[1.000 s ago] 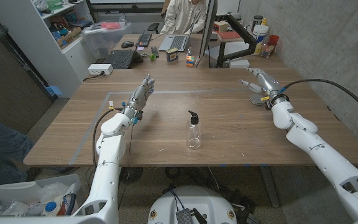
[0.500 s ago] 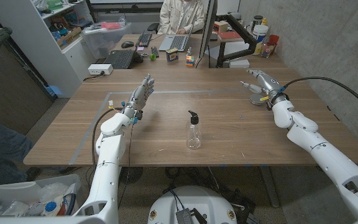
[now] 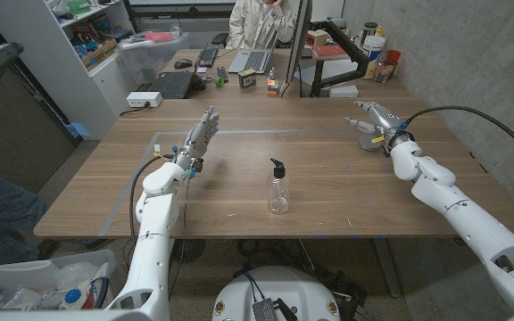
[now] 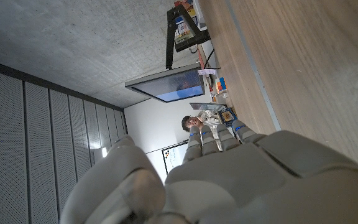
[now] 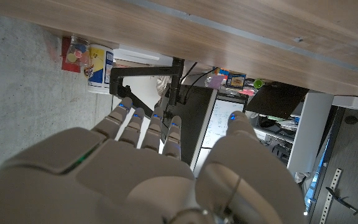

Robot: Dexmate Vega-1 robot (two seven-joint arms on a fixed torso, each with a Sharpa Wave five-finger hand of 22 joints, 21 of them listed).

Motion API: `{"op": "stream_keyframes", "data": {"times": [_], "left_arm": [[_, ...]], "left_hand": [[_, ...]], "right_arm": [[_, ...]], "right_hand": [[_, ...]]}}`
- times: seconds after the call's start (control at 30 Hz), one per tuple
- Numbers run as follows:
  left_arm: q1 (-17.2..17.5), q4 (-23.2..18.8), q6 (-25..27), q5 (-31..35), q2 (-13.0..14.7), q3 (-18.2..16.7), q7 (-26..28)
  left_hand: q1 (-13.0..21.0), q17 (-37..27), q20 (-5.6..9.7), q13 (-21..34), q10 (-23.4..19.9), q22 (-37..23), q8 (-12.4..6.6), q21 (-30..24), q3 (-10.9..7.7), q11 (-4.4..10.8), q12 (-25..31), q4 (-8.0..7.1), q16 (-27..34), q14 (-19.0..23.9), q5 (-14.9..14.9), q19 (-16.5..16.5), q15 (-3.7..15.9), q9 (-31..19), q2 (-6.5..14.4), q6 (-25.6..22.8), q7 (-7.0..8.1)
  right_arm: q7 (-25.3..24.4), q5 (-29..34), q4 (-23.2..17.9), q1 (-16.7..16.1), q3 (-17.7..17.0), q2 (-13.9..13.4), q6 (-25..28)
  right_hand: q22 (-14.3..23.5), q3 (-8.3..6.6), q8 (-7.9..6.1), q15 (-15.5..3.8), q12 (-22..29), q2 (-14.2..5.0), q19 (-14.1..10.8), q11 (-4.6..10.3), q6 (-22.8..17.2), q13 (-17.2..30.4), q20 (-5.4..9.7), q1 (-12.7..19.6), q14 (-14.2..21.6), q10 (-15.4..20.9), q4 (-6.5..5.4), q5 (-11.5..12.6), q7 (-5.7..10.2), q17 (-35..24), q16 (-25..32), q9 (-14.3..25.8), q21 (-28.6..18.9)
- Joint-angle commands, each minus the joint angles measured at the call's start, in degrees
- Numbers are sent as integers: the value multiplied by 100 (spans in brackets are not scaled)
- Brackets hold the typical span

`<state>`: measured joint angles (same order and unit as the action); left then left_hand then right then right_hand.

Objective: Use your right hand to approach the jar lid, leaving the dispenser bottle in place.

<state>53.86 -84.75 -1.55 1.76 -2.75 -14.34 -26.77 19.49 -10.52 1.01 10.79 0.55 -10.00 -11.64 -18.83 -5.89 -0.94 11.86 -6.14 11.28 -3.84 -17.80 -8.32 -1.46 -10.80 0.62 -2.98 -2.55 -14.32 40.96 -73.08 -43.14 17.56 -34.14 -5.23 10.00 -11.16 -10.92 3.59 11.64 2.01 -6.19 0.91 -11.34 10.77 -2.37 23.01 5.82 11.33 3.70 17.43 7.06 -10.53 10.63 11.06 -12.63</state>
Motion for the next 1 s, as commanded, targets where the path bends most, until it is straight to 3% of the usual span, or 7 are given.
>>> {"op": "stream_keyframes", "data": {"times": [0.03,0.53,1.0], "left_arm": [[-130,186,-89,-5,8,20,6],[-168,231,-106,38,18,40,29],[-118,166,-87,21,7,14,48]], "left_hand": [[30,-18,-12,16,18,-19,1,19,25,-23,-11,-6,-20,-33,-31,-18,-50,-9,51,-33,-13],[35,-19,-37,17,24,-20,-3,54,42,-6,-12,-5,-22,-38,-29,-19,-55,-10,60,-53,-14],[38,-20,-57,17,28,-21,-2,75,52,-12,-13,-4,-22,-38,-28,-15,-54,-10,69,-57,-5]], "right_arm": [[231,31,0,51,94,-42,198],[472,67,126,188,206,-112,333],[642,86,93,182,244,-147,605]], "right_hand": [[34,33,18,-5,-3,2,-1,-19,35,27,-59,-56,-13,-39,1,19,-22,-12,-11,8,25],[37,59,31,19,-9,-3,0,-50,130,29,-197,-110,-25,-106,-22,22,-12,-12,-7,8,47],[38,68,8,29,6,-15,15,-42,113,29,-209,-130,-40,-103,-31,26,1,-11,-6,8,64]]}}
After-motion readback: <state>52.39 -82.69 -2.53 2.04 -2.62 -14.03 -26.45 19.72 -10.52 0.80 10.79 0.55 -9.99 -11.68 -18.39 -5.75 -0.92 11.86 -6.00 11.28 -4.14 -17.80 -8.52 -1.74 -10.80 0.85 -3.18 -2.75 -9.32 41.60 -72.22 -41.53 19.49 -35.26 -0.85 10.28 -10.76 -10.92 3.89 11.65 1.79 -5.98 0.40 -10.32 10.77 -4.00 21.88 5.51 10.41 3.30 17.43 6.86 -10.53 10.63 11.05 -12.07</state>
